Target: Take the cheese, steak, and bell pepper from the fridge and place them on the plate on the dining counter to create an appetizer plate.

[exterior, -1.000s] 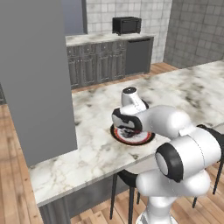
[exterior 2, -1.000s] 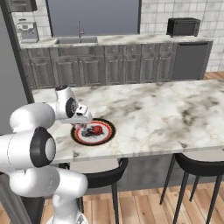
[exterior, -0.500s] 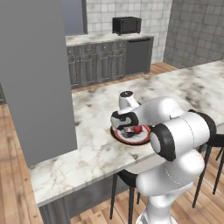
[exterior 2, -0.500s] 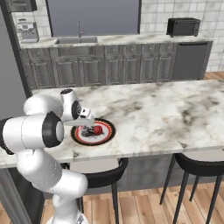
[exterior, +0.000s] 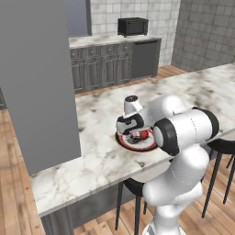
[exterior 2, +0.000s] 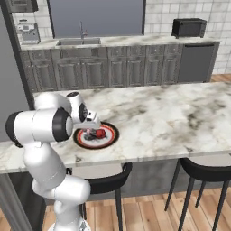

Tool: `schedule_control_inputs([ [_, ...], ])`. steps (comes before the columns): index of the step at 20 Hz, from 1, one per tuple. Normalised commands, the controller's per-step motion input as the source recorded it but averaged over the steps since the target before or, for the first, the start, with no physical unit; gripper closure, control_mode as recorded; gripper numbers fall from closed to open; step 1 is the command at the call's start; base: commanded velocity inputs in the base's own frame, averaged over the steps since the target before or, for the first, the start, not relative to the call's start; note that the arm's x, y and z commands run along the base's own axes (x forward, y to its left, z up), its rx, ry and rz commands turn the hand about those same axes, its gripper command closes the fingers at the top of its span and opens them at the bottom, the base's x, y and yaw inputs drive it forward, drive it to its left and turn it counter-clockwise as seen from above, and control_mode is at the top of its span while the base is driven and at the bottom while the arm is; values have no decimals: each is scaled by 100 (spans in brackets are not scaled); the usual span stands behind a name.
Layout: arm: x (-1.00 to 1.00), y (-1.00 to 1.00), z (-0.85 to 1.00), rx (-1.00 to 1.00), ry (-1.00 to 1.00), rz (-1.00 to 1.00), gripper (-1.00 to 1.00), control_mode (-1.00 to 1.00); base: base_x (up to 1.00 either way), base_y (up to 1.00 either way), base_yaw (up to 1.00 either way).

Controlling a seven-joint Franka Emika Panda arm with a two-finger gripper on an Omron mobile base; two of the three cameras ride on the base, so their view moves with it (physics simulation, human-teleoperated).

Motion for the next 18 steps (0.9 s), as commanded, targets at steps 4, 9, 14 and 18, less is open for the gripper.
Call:
schedule_control_inputs([
  [4,16,0,-13,0,1,0,-100,-100,0,0,0],
  [9,-12,18,4,0,4,-3,-100,-100,0,0,0],
  [14,-43,16,31,0,1,-6,-100,-100,0,0,0],
  [18,-59,0,55,0,0,-4,-100,-100,0,0,0],
])
